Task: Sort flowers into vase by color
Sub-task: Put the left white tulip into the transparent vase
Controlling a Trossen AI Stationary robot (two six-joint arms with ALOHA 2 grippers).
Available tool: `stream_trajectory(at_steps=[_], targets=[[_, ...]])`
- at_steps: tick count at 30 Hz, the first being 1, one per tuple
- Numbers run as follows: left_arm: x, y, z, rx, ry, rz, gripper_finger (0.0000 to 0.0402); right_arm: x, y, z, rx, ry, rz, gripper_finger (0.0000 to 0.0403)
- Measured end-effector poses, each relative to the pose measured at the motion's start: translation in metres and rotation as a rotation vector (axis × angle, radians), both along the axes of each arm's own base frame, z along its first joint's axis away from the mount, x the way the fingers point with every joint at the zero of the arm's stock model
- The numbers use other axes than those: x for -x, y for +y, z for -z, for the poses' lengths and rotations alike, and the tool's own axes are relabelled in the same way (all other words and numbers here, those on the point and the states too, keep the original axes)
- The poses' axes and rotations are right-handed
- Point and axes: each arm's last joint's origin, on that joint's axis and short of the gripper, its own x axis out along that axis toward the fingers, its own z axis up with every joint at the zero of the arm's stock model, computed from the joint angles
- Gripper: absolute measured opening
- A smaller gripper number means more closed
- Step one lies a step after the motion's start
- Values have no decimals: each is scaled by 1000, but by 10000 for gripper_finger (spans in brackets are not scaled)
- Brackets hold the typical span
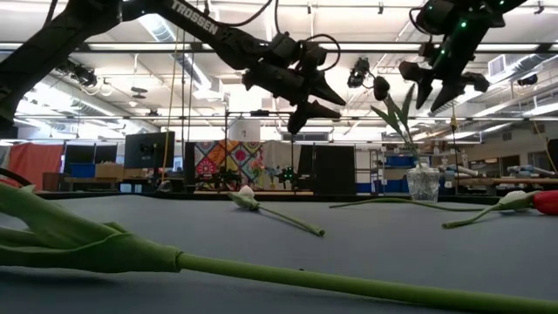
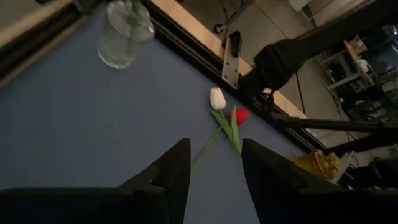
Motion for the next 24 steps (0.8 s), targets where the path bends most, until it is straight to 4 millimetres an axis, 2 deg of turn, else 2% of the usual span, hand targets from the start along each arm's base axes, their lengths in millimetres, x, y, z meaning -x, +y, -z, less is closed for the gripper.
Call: stream_trajectory(at_steps=[4,14,19,24], targets=[[4,4,-1,4,8,-13,150,0,1,-1,-30,-61,3,167],[8,1,1,-7,65,-1,150,-10,9,-1,-121,-175,-164,167],[13,-4,11,-12,188,-13,150,-18,16,-1,-182,-252,-231,167],[17,-17,20,-21,326,11,150,-28,28,0,-229,-276,-259,167]])
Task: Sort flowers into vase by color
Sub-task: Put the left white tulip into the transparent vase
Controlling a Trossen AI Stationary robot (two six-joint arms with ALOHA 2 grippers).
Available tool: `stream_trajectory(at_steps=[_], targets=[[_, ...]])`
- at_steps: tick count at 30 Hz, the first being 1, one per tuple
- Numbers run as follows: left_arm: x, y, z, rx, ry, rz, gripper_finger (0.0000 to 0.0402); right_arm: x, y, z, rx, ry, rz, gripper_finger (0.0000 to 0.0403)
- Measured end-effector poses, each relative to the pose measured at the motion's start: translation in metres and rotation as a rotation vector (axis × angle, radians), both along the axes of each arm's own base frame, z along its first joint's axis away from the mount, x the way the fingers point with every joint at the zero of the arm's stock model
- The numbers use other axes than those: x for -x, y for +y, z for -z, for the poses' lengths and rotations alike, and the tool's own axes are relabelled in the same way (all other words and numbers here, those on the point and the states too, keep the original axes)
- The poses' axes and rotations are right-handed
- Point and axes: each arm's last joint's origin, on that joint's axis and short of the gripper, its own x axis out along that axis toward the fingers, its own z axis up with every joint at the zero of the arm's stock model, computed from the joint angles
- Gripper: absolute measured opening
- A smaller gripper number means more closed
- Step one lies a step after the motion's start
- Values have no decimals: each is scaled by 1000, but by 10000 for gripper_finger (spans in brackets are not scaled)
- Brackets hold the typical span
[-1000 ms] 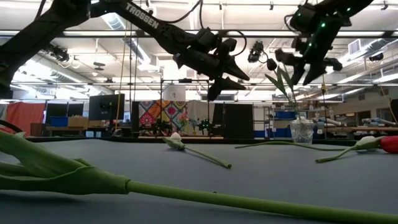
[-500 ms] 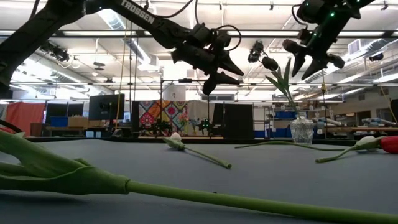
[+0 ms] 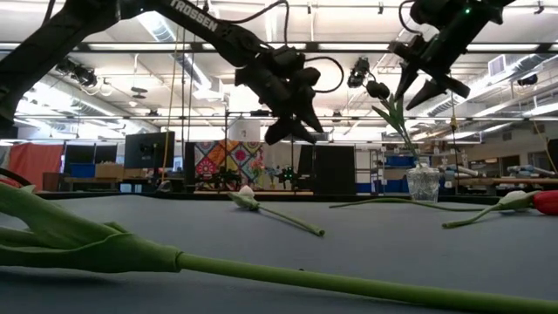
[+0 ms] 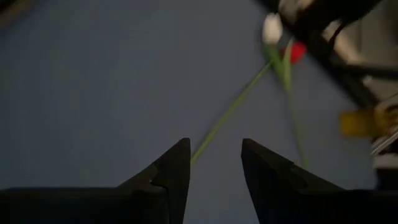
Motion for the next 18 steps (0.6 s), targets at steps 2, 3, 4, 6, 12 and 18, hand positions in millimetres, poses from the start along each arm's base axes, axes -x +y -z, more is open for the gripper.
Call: stream_trajectory(at_steps=[2,3,4,6,12,18], targets=[[-1,-8,2,-17,37,21,150,-3,5,1,-22,1,-16,167],[-2,-12,3,-26,50,34,150,-5,8,2,-33,1,-24,167],[-3,-16,4,-30,62,49,150,-7,11,2,-41,1,-35,167],[-5,-23,5,-45,74,73,150,-10,17,3,-62,2,-51,167],[-13,-43,5,-62,78,144,150,-20,38,6,-141,0,-96,167],[-8,-64,11,-36,198,227,150,-24,65,14,-243,86,-163,164]])
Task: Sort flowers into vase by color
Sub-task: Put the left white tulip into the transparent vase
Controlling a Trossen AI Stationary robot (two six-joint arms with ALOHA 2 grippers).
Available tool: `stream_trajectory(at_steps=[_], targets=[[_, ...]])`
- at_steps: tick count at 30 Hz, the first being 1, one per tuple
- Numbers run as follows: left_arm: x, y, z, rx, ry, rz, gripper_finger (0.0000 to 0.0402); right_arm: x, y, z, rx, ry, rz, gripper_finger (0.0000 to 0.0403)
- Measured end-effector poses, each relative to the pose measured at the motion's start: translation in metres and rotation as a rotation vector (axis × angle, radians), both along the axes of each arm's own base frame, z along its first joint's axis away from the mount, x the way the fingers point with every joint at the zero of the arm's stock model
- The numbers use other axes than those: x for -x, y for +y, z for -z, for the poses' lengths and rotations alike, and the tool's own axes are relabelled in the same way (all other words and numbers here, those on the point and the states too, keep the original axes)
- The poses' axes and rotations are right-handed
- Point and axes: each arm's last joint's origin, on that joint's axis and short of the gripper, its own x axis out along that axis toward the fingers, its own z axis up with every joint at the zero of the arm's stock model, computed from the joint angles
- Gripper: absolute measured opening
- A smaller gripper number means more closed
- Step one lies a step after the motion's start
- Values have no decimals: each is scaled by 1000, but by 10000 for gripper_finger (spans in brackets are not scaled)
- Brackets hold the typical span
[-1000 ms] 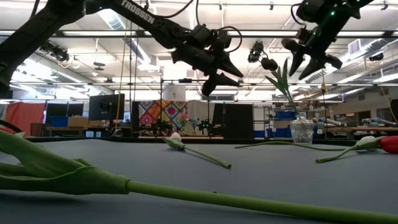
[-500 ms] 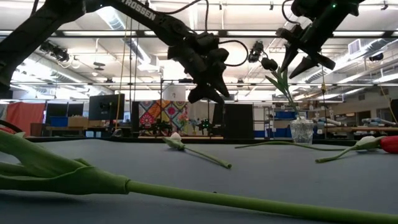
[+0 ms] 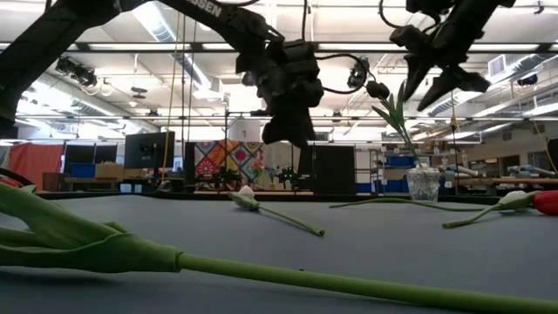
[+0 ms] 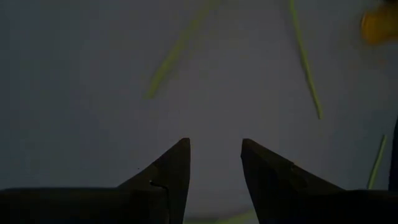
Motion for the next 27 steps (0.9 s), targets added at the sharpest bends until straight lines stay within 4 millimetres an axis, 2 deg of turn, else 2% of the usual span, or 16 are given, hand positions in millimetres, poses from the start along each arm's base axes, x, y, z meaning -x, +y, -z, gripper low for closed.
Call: stream_trajectory(at_steps=[6,17,23,27], targets=[[2,-26,4,-41,110,86,150,-4,24,3,-45,30,1,160],[-5,-72,5,-53,154,164,150,-10,63,3,-77,3,-48,160],[-8,-98,6,-49,236,38,150,-10,70,3,-42,19,-123,160],[-10,-120,7,-51,272,-62,150,-10,74,3,-43,36,-246,160]])
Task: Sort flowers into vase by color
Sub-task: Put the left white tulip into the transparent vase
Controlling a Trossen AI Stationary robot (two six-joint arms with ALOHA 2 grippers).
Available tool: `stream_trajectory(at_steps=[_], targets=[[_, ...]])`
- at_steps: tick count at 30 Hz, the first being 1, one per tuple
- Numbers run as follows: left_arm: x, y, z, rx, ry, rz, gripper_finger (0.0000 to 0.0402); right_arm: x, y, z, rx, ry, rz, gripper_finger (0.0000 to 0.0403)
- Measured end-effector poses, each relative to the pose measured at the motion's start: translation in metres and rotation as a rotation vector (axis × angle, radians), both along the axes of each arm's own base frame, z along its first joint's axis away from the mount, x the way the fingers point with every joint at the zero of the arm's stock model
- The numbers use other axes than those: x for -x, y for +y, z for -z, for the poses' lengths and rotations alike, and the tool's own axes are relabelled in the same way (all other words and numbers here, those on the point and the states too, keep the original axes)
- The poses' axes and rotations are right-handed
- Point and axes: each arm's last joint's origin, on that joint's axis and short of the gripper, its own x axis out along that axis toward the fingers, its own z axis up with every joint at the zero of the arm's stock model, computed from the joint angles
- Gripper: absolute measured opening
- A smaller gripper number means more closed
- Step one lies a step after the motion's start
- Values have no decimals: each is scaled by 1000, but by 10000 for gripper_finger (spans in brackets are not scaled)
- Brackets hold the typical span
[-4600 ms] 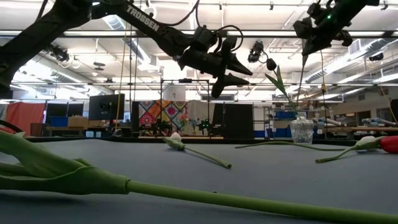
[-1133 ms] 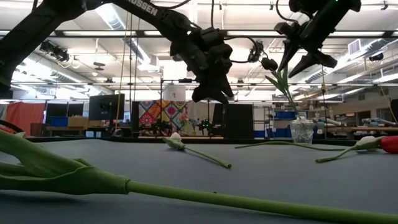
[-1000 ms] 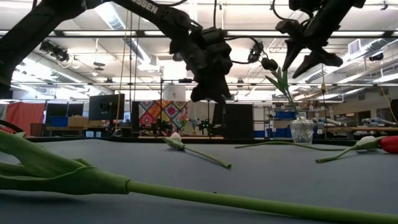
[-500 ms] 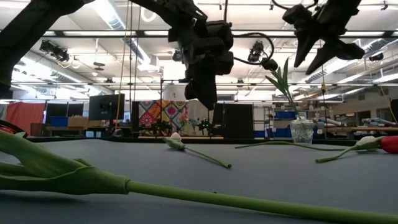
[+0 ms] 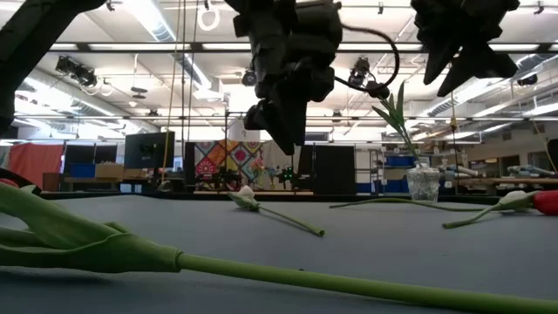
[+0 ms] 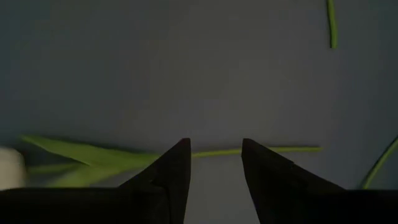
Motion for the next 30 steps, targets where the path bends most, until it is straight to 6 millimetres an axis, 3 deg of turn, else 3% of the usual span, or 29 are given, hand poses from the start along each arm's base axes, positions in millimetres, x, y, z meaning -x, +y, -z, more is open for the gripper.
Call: stream_trajectory(at_steps=[8,15,21,30], targets=[[-2,-48,0,6,21,-139,150,1,14,0,-45,10,-205,160],[4,-100,0,41,55,-204,150,2,28,0,27,2,-257,160],[24,-152,2,1,141,-267,150,0,35,-3,97,-45,-288,160],[47,-195,3,-36,202,-418,150,-1,43,-4,111,-73,-344,160]])
